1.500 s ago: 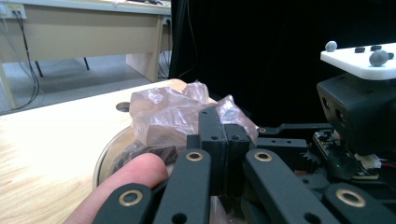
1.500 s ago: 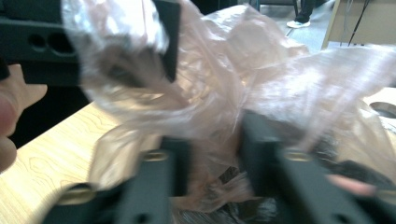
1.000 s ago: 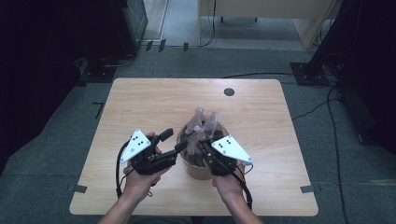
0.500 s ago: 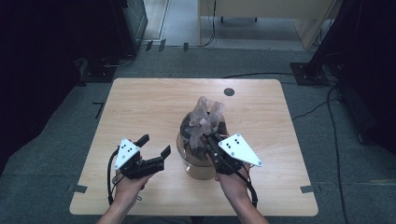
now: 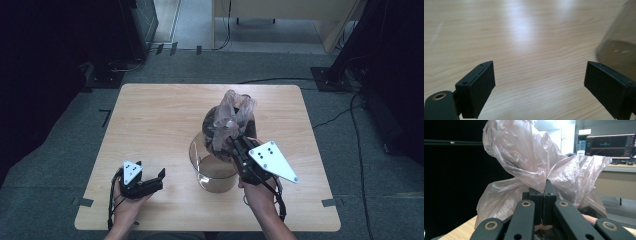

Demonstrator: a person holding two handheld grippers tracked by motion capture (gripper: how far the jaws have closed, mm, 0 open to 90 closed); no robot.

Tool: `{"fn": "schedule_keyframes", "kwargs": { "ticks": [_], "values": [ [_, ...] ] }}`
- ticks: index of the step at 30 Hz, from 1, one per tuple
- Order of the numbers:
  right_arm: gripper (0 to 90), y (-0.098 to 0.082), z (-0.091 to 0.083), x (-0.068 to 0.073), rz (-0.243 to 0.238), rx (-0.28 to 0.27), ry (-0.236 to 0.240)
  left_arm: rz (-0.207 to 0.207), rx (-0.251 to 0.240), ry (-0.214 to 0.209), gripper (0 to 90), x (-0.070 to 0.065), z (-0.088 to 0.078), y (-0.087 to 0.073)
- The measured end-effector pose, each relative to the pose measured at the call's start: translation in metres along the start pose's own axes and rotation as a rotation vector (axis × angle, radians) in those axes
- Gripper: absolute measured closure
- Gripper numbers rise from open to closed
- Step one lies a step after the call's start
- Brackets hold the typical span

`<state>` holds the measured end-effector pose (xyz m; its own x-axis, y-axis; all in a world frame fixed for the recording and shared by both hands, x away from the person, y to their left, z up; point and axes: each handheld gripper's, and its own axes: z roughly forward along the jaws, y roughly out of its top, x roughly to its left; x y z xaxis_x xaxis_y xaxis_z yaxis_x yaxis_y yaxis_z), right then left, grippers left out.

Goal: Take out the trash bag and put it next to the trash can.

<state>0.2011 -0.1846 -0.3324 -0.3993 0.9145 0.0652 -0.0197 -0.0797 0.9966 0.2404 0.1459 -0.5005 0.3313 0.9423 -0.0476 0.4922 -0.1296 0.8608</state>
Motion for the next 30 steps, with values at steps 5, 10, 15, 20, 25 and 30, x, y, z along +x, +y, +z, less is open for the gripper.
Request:
{"fn": "schedule_keyframes", "kwargs": {
  "ticks": [5,10,15,20,25,30],
  "values": [
    [90.0,0.005,-0.005,-0.013,0.013,-0.013,-0.034,0.019,0.039,0.036,9.3,0.003,0.008,-0.011],
    [90.0,0.009,-0.012,-0.029,0.021,-0.02,-0.077,0.064,0.068,0.059,9.3,-0.001,0.013,-0.015],
    [90.0,0.008,-0.018,-0.046,0.016,-0.015,-0.125,0.09,0.097,0.068,9.3,-0.006,0.017,-0.016],
    [90.0,0.003,-0.023,-0.063,0.017,-0.004,-0.173,0.092,0.18,0.108,9.2,-0.008,0.023,-0.015],
    [90.0,-0.006,-0.023,-0.08,0.024,0.016,-0.221,0.065,0.187,0.092,9.3,-0.005,0.024,-0.015],
    [90.0,-0.023,-0.016,-0.095,0.036,0.053,-0.268,0.017,0.204,0.062,9.4,0.0,0.025,-0.014]
  ]
}}
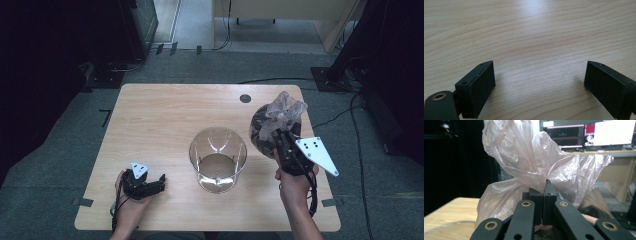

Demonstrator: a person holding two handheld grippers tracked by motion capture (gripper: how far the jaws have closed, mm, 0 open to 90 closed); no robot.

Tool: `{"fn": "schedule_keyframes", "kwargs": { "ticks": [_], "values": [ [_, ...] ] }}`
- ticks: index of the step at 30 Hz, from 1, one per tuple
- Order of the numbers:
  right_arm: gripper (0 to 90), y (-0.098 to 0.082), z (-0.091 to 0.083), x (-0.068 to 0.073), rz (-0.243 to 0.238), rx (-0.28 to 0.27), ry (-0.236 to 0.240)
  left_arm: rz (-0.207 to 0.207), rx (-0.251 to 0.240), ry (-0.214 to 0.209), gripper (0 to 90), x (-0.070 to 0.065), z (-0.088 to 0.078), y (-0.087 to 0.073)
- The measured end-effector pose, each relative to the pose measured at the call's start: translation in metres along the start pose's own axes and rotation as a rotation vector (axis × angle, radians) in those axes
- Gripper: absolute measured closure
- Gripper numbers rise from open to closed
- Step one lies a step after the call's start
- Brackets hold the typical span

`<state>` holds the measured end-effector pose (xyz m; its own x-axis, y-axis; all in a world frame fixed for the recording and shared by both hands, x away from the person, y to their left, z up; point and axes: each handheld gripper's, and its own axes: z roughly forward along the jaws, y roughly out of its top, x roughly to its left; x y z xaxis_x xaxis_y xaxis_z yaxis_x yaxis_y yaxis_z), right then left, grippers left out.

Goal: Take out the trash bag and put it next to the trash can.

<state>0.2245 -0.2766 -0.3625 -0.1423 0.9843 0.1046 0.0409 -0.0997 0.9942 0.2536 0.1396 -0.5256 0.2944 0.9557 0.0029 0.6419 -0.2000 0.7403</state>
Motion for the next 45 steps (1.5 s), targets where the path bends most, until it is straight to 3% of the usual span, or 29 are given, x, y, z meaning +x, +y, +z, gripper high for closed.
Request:
{"fn": "schedule_keyframes", "kwargs": {
  "ticks": [6,11,17,21,25,31,34,38,41,45],
  "values": [
    [90.0,-0.03,0.022,-0.009,-0.006,0.064,-0.024,0.009,0.004,-0.012,9.5,0.0,0.0,0.0],
    [90.0,-0.051,0.046,-0.008,-0.002,0.114,0.003,0.007,0.001,-0.011,9.5,0.0,0.0,0.0],
    [89.6,-0.066,0.074,0.002,-0.024,0.122,0.115,0.006,0.0,-0.008,9.5,0.0,0.0,0.0],
    [86.6,-0.079,0.085,0.004,-0.03,0.159,0.188,0.004,0.0,-0.009,9.5,0.0,-0.001,-0.001],
    [84.3,-0.089,0.084,0.004,-0.022,0.194,0.216,0.006,0.001,-0.009,9.5,0.0,-0.001,-0.001],
    [68.3,-0.091,0.076,-0.005,0.007,0.212,0.255,0.005,0.001,-0.009,9.5,0.0,-0.001,-0.001],
    [54.7,-0.09,0.071,-0.011,0.008,0.2,0.245,0.005,0.001,-0.009,9.5,0.0,-0.001,-0.001],
    [41.0,-0.093,0.065,-0.02,-0.014,0.24,0.219,0.005,0.001,-0.009,9.5,0.0,-0.001,-0.001],
    [34.9,-0.097,0.06,-0.027,-0.019,0.259,0.196,0.005,0.0,-0.009,9.6,-0.001,-0.001,-0.001],
    [27.8,-0.102,0.052,-0.037,-0.019,0.281,0.212,0.01,0.003,-0.011,9.6,-0.001,-0.002,-0.001]
  ]
}}
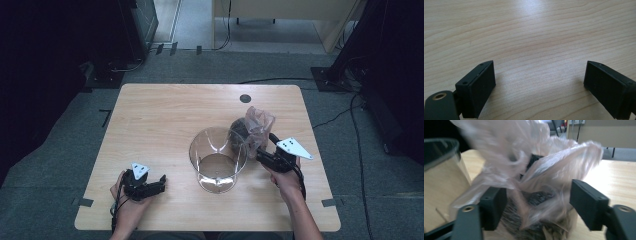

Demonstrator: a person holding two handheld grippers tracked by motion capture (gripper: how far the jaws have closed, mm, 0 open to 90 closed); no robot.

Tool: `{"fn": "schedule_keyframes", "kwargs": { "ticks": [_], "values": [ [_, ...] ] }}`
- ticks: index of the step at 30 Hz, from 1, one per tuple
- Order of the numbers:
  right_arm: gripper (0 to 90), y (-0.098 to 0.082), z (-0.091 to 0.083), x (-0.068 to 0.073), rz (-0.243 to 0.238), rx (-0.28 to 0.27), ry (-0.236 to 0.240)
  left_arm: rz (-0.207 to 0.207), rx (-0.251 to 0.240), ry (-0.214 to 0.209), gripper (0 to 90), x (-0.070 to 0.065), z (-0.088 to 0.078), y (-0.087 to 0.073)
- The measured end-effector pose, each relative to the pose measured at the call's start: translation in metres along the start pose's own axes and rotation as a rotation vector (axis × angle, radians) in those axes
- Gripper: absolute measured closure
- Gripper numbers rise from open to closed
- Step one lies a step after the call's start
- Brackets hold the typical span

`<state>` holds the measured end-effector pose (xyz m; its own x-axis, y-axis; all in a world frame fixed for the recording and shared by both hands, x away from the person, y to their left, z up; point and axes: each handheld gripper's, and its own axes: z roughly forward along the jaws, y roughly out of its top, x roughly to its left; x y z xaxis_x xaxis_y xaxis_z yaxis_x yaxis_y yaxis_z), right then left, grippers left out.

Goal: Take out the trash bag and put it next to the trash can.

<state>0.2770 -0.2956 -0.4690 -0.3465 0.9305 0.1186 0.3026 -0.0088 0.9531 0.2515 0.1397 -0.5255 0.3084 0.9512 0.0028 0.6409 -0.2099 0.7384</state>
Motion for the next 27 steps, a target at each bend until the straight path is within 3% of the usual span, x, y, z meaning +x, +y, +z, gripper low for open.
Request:
{"fn": "schedule_keyframes", "kwargs": {
  "ticks": [4,5,10,14,15,27],
  "values": [
    [19.1,-0.006,-0.003,-0.004,-0.033,0.035,-0.005,0.0,0.0,0.0,9.6,0.0,0.0,0.0],
    [15.6,-0.009,-0.003,-0.005,-0.078,0.072,-0.026,0.0,0.0,0.0,9.6,0.0,0.0,0.0],
    [15.0,-0.018,-0.007,-0.008,-0.136,0.122,-0.05,0.0,0.001,0.0,9.6,0.0,0.0,0.0],
    [14.1,-0.023,-0.012,-0.01,-0.133,0.125,-0.075,0.0,0.001,0.0,9.6,0.0,0.0,0.0],
    [13.9,-0.025,-0.016,-0.012,-0.11,0.122,-0.084,0.0,0.001,0.0,9.6,0.0,0.0,0.0],
    [10.9,-0.044,-0.033,-0.021,-0.102,0.152,-0.109,0.0,0.001,0.0,9.6,0.0,0.0,0.0]
  ]
}}
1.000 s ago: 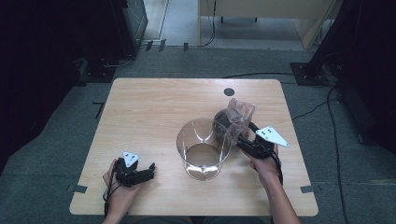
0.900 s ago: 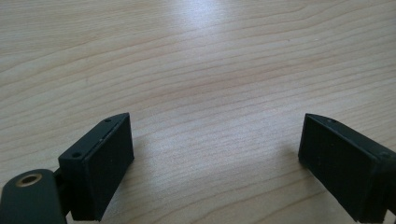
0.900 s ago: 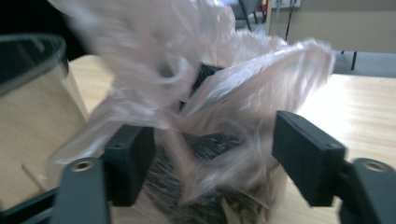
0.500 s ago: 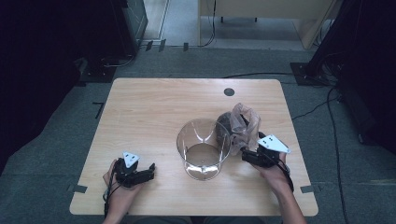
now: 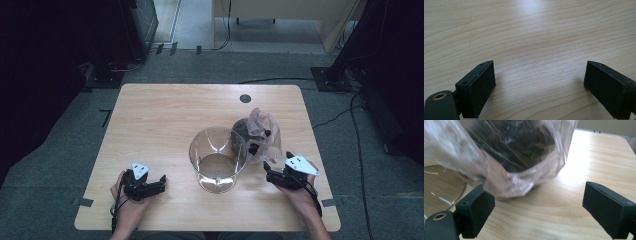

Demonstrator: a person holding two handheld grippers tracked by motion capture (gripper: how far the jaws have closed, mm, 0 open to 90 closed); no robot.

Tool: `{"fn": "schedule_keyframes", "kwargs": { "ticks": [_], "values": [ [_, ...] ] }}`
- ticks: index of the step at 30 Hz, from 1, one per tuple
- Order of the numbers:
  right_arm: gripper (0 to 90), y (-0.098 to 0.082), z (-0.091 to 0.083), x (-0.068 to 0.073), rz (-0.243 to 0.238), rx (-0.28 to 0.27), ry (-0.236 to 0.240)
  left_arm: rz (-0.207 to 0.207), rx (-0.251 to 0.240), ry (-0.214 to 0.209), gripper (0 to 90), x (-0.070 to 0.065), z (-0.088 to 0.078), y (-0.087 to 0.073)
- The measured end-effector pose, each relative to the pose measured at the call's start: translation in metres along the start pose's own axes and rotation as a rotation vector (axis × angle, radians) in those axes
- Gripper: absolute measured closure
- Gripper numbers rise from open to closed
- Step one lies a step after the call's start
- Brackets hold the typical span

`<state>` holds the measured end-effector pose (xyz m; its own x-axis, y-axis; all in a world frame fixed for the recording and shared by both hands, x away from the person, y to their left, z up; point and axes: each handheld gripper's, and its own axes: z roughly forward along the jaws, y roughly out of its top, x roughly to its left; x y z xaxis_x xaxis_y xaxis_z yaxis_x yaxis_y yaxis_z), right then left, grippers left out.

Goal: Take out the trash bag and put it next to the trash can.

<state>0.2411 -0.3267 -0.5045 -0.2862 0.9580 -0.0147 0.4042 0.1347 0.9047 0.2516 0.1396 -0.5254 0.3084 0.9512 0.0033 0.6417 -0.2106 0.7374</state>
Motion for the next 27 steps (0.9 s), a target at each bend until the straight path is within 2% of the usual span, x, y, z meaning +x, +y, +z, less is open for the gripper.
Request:
{"fn": "schedule_keyframes", "kwargs": {
  "ticks": [9,27],
  "values": [
    [10.9,-0.01,-0.011,-0.004,0.015,0.032,-0.031,0.0,0.0,0.0,9.5,0.0,0.0,0.0],
    [11.0,-0.03,-0.031,-0.029,0.082,0.11,-0.107,-0.002,-0.001,0.001,9.5,0.0,0.0,0.0]
  ]
}}
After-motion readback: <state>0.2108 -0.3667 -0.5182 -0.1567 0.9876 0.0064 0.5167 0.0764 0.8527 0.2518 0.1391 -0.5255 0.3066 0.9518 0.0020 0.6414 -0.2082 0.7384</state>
